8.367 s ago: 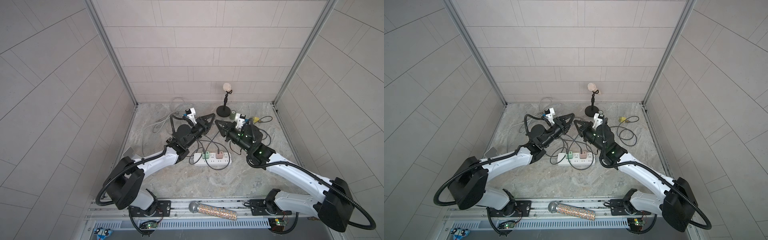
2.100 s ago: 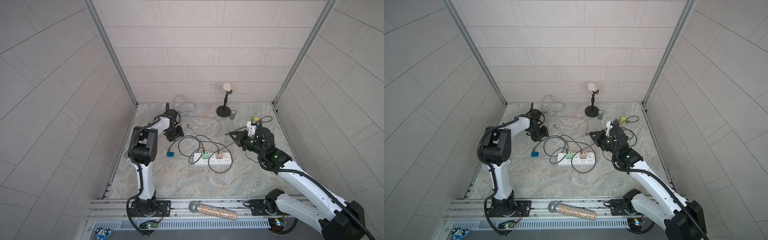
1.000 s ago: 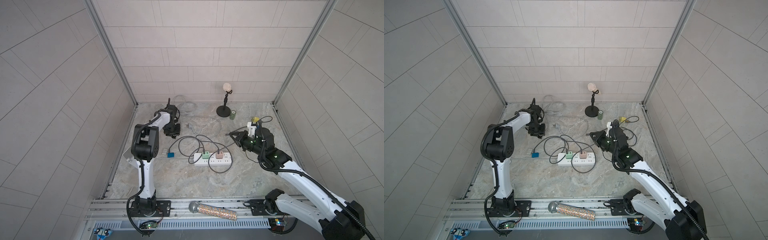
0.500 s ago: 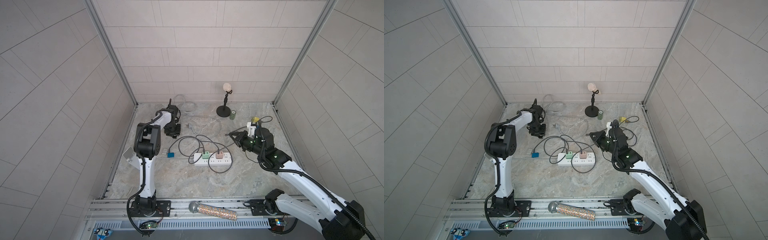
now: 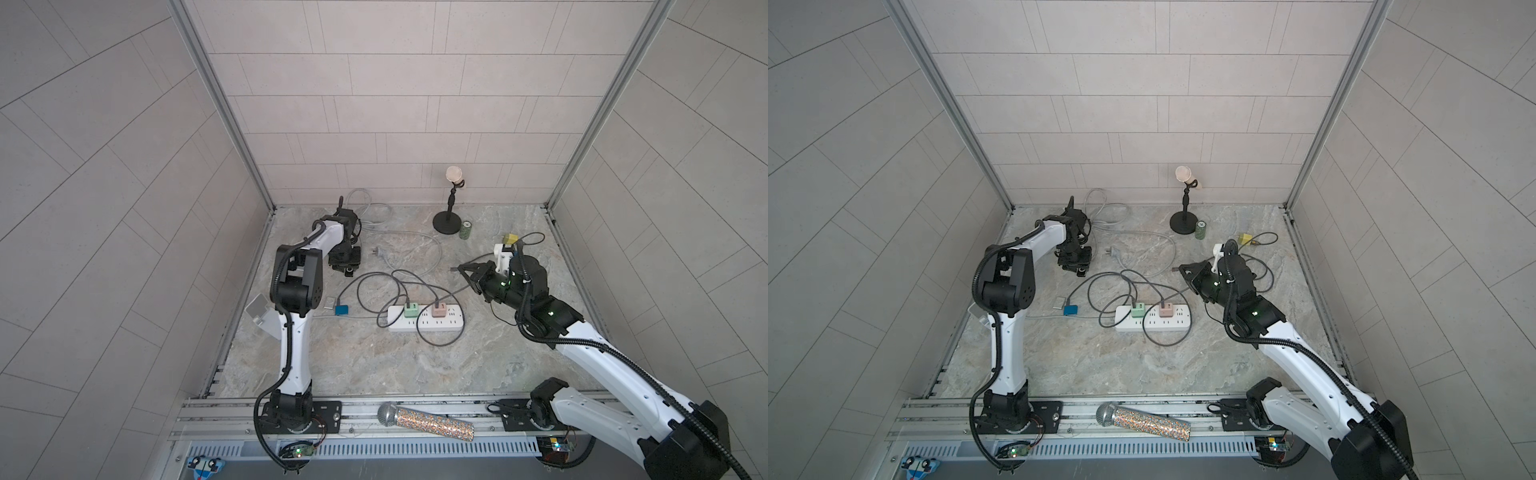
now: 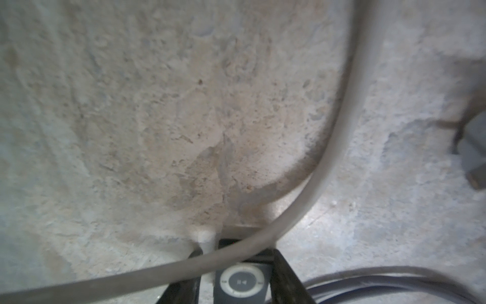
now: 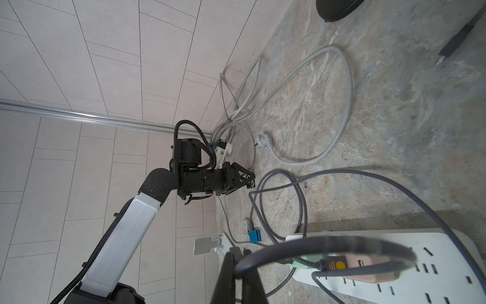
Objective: Charge mp3
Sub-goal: Pick up the MP3 player from the center of the board.
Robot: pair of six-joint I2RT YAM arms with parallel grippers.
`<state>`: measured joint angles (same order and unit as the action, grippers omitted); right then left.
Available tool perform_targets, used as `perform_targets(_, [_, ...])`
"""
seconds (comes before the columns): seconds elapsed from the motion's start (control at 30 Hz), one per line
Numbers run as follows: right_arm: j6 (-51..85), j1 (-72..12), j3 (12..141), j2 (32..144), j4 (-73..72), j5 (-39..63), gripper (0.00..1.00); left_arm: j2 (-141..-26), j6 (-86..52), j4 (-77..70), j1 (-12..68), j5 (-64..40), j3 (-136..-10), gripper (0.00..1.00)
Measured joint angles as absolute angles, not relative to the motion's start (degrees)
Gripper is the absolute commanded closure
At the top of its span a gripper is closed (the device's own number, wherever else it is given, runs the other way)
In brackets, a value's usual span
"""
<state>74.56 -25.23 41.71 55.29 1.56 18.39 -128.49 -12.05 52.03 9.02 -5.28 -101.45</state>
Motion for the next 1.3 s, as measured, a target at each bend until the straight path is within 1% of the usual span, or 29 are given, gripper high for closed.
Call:
perform_targets(0.23, [74.56,-25.23,41.71,55.31,1.54,18.39,1.00,-128.60,-12.34,52.18,9.02,-5.26,-101.60,0.61])
perform_targets(0.5, [74.54,-25.23,41.71,55.55,1.54,18.41,1.00,-128.35,-12.62,51.62,9.02,-5.89,-101.19,0.79])
perform_targets(0.6, [74.22,-25.32,41.71,55.55,1.52,18.41,1.00,-127.20,-12.60,49.91,9.02,-6.46,-99.35,0.82])
perform_targets(0.7, [72.95,-26.09,41.76,55.55,1.52,18.41,1.00,-124.11,-12.62,46.52,8.95,-9.06,-94.91,0.86])
perform_targets(0.83, [69.38,-28.38,43.48,56.21,1.56,18.61,1.00,-115.61,-13.76,42.24,9.02,-15.38,-86.39,0.88])
perform_targets(0.97, [64.31,-31.94,49.65,60.31,1.72,19.22,1.00,-100.53,-17.10,37.21,9.02,-23.59,-76.93,0.88])
perform_targets(1.07, [60.05,-35.27,55.55,64.79,2.39,19.46,1.00,-90.13,-20.36,33.28,9.10,-29.02,-72.07,0.88])
perform_targets(1.17, [55.75,-38.70,61.41,69.84,3.79,19.31,1.00,-83.15,-24.01,29.82,9.17,-33.21,-68.82,0.89])
perform_targets(1.3, [50.65,-42.19,66.65,75.24,5.45,18.37,1.00,-77.41,-28.95,26.04,9.87,-37.58,-65.80,0.91])
